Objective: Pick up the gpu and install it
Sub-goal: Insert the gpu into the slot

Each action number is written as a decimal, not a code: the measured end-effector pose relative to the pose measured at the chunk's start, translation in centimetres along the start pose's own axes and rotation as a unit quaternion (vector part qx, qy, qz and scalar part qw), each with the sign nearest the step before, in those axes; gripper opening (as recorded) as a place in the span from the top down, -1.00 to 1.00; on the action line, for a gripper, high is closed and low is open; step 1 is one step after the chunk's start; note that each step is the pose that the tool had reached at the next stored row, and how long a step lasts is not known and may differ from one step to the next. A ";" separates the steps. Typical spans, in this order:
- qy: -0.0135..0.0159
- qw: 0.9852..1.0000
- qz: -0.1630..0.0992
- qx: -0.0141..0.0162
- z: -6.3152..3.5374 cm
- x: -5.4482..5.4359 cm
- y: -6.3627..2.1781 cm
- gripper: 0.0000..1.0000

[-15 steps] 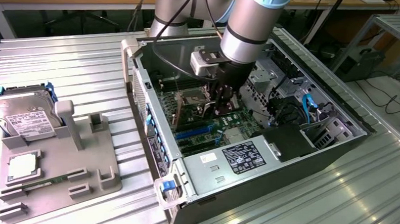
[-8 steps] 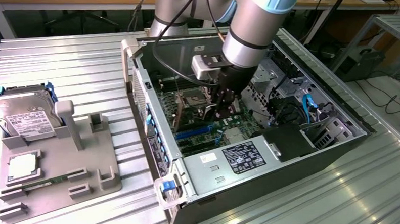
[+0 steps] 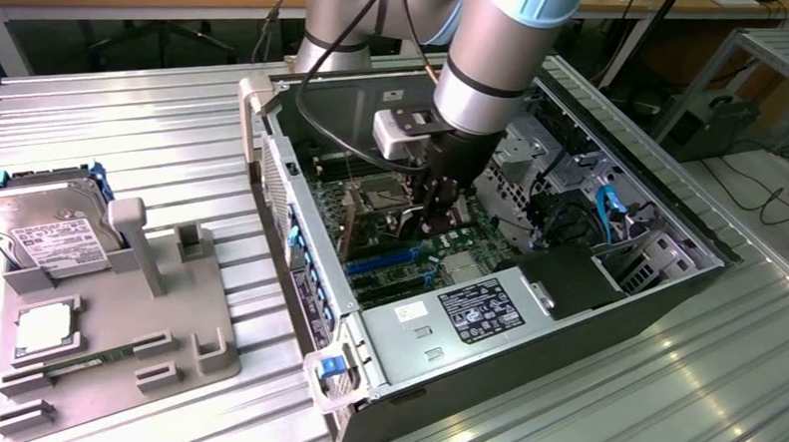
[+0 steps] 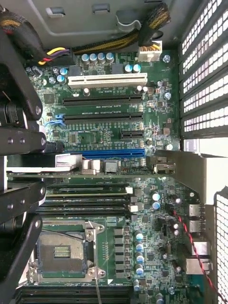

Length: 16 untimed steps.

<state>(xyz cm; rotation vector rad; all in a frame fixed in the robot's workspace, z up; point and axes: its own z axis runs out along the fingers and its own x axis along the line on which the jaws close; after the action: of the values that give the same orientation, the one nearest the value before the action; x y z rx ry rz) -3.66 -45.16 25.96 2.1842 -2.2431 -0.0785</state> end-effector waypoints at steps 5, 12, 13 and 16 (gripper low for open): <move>0.000 1.000 -0.008 0.010 0.02 0.0 0.14 0.45; 0.013 1.000 -0.009 0.010 0.14 0.2 0.86 0.45; 0.015 1.000 -0.008 0.010 0.17 0.2 0.90 0.45; 0.015 1.000 -0.004 0.010 0.18 0.2 0.90 0.45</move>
<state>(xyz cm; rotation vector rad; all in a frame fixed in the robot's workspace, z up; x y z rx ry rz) -4.58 -45.35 25.81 2.1886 -2.2301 -0.0217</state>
